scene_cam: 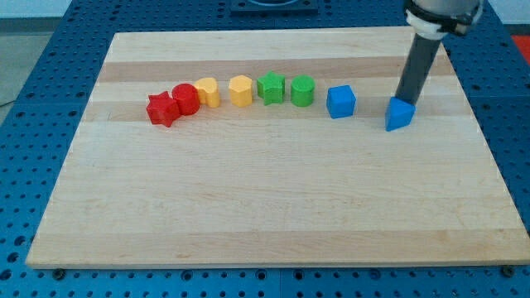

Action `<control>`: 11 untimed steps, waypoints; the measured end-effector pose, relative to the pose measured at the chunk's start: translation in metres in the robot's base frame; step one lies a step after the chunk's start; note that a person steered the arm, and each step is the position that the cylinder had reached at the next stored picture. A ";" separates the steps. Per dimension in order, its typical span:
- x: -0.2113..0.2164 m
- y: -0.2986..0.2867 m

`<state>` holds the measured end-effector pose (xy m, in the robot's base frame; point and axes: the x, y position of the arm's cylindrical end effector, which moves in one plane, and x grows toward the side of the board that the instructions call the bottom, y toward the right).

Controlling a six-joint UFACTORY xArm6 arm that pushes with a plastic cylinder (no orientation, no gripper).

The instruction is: Move the blue triangle closer to blue cube

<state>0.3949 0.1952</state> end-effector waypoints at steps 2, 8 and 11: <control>0.000 0.016; 0.032 -0.052; 0.088 -0.051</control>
<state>0.4830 0.1442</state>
